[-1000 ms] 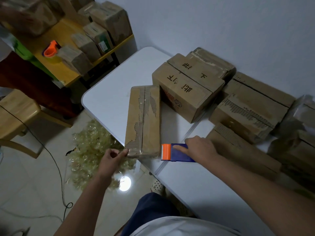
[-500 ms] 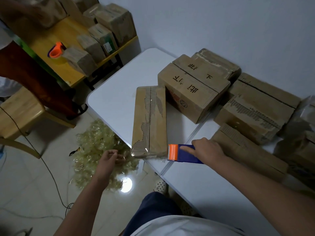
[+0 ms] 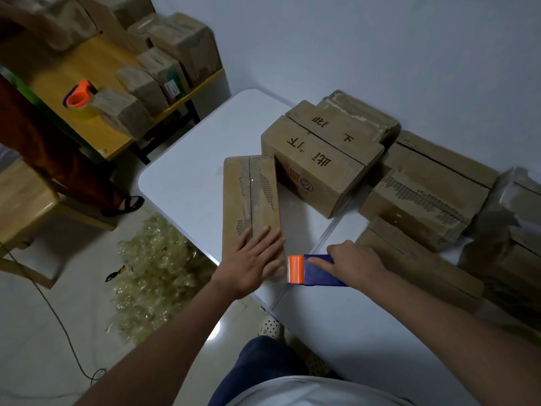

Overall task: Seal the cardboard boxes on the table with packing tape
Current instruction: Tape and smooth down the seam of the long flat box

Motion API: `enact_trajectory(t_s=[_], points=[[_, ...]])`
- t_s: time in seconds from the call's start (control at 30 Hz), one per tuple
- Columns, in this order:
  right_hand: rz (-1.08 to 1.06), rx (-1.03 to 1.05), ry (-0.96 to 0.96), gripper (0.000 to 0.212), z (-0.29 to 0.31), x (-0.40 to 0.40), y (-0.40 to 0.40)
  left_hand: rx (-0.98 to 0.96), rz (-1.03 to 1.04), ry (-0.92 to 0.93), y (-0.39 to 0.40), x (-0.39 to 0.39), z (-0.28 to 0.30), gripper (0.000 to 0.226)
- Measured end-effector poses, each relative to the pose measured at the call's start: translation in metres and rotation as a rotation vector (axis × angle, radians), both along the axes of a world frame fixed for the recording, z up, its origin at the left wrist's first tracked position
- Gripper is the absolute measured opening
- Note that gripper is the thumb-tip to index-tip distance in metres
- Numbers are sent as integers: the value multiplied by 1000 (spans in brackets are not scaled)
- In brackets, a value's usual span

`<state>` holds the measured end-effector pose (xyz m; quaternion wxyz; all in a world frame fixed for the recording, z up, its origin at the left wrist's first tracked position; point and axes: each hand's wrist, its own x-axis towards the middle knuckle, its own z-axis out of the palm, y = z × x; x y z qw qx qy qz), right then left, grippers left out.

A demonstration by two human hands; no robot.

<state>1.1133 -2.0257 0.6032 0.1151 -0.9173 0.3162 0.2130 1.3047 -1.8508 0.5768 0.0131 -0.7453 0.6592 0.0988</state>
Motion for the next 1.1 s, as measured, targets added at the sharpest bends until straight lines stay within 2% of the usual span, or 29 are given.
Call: enact_trajectory(t_s=[0.07,0.2,0.5,0.73,0.9,1.1], points=[[2,25,-16,61,2,-6,-4,18,-34,-65,0,6,-9,57],[24,60,-118,59,6,-20,-7,24,-17,-77,2,9,-21,56],[121,39,-151,60,2,-24,-11,49,-12,-54,2,8,-19,58],[163,15,-137,60,2,-38,-32,2,-31,-36,1,7,-17,57],[72,57,-99,58,3,-53,-38,-21,-39,-42,2,8,-18,56],[48,8,-54,64,12,-42,-41,-107,-63,-87,-2,8,-14,55]])
